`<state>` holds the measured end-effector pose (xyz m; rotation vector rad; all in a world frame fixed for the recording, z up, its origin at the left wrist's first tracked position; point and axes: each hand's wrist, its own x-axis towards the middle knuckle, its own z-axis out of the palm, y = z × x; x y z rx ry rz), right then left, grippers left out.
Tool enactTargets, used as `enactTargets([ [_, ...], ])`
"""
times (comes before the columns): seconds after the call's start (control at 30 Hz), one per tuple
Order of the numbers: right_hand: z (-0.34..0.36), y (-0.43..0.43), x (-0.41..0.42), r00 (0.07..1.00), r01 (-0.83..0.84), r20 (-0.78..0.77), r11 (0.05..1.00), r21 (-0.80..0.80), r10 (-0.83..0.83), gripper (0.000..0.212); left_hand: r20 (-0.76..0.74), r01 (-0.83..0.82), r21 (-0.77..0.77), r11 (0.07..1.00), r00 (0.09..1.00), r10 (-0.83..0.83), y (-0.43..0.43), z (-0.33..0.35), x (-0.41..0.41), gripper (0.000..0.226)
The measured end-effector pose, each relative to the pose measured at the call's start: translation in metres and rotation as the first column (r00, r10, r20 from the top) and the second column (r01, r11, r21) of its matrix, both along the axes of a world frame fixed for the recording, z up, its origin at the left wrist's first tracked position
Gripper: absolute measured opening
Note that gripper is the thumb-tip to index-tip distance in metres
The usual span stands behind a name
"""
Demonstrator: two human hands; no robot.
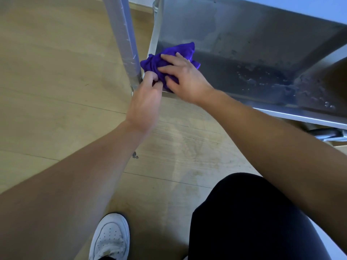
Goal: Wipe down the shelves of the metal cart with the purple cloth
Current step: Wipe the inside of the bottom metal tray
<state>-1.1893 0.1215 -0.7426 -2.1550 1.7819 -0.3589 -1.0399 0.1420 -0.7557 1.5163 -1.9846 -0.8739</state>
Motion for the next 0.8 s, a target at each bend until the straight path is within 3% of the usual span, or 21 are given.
enactTargets([
  [0.03, 0.0, -0.004, 0.0, 1.0, 0.027, -0.004, 1.0, 0.004, -0.027, 0.038, -0.014, -0.014, -0.049, 0.999, 1.0, 0.013, 0.001, -0.002, -0.001, 0.01],
  [0.13, 0.002, -0.016, -0.003, 0.99, 0.138, -0.036, 0.99, 0.004, -0.138, 0.04, -0.059, -0.017, 0.007, 1.0, 0.998, 0.017, 0.006, -0.005, 0.001, 0.013],
  [0.23, 0.004, -0.016, -0.006, 0.988, 0.148, -0.039, 0.989, 0.02, -0.147, 0.04, 0.149, 0.107, -0.065, 0.992, 0.984, -0.096, 0.007, -0.002, 0.003, 0.027],
  [0.4, 0.002, 0.01, -0.009, 1.0, 0.008, 0.018, 1.0, -0.005, -0.007, 0.036, 0.317, 0.159, -0.132, 0.978, 0.942, -0.111, 0.007, 0.003, 0.002, 0.032],
  [0.53, -0.004, 0.013, -0.014, 0.993, 0.098, 0.062, 0.995, -0.013, -0.097, 0.036, 0.441, 0.198, -0.247, 0.949, 0.895, -0.072, 0.013, 0.002, -0.008, 0.034],
  [0.8, -0.005, 0.033, -0.072, 0.937, 0.346, 0.059, 0.937, -0.041, -0.343, 0.037, 0.449, 0.326, -0.288, 0.9, 0.876, -0.173, 0.003, 0.011, -0.055, 0.034],
])
